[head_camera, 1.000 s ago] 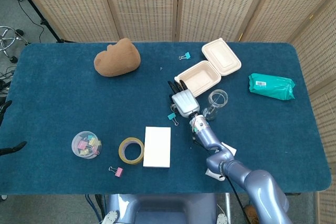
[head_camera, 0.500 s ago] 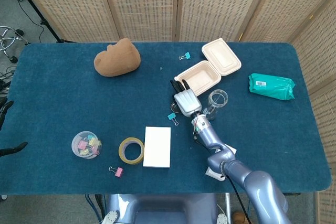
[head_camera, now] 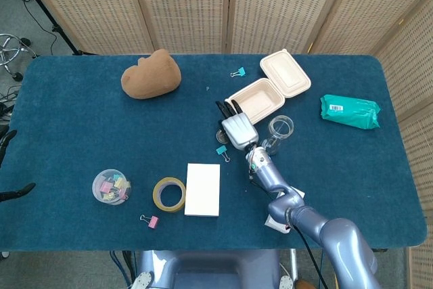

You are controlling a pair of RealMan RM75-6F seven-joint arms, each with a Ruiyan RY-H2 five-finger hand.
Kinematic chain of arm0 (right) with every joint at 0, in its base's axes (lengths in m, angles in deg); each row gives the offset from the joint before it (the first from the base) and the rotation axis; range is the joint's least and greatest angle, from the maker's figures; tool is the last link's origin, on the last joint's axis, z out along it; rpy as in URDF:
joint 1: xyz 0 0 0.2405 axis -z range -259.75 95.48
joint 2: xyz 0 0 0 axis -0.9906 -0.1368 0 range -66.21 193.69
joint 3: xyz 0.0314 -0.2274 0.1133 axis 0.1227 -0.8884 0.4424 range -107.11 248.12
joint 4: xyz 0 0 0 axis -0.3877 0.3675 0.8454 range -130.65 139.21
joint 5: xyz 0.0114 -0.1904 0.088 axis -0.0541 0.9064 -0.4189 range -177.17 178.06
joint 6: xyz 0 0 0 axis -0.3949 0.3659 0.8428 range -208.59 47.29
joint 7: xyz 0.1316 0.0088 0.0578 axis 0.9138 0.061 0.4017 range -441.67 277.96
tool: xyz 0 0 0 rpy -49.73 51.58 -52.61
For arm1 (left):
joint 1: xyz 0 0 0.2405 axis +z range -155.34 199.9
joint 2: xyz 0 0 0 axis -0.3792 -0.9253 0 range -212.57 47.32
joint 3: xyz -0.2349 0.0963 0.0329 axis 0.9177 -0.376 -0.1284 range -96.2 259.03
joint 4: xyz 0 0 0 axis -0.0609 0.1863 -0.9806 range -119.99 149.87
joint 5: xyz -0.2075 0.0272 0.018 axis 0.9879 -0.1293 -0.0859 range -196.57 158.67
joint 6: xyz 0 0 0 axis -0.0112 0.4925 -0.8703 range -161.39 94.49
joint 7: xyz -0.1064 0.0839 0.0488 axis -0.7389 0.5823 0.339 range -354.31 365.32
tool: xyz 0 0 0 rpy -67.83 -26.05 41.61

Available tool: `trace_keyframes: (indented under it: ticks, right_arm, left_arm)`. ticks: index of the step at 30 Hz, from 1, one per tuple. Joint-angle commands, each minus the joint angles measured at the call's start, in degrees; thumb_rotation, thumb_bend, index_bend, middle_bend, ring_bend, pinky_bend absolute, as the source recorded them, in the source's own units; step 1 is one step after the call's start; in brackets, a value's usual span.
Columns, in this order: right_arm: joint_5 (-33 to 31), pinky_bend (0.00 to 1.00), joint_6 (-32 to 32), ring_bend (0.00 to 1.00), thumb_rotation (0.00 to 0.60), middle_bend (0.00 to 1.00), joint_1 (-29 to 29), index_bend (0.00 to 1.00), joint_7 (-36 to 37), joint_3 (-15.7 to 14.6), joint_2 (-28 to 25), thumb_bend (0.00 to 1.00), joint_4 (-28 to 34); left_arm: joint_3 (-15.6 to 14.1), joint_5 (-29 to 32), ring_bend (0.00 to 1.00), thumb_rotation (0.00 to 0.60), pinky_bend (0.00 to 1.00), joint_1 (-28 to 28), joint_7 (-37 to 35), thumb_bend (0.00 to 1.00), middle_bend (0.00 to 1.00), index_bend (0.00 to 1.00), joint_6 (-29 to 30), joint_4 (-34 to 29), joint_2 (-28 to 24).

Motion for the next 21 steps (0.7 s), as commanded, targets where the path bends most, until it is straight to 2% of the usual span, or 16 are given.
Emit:
trace_keyframes:
  ticks: [1, 11, 21]
  right_arm:
    - [-0.6, 0.00, -1.4, 0.00, 0.600, 0.00, -0.2, 0.60, -1.6, 1.6, -2.3, 0.61, 4.2]
    - [-6.7, 0.00, -4.1, 0.00, 0.600, 0.00, 0.0, 0.61, -12.4, 8.4, -12.8, 0.61, 23.3]
    - [-11.9, 0.00, -6.0, 0.00, 0.600, 0.00, 3.3, 0.61, -19.0, 10.1, -24.1, 0.61, 37.2]
  left_arm:
    - [-0.1, -0.2, 0.00, 0.600, 0.00, 0.0, -0.3, 0.00, 0.00, 0.00, 0.0, 0.0, -0.1]
    - [-0.4, -1.1, 0.00, 0.600, 0.00, 0.4, -2.2, 0.00, 0.00, 0.00, 0.7, 0.5, -0.6]
    - [-0.5, -1.3, 0.00, 0.600, 0.00, 0.2, -1.4, 0.00, 0.00, 0.00, 0.3, 0.3, -0.4]
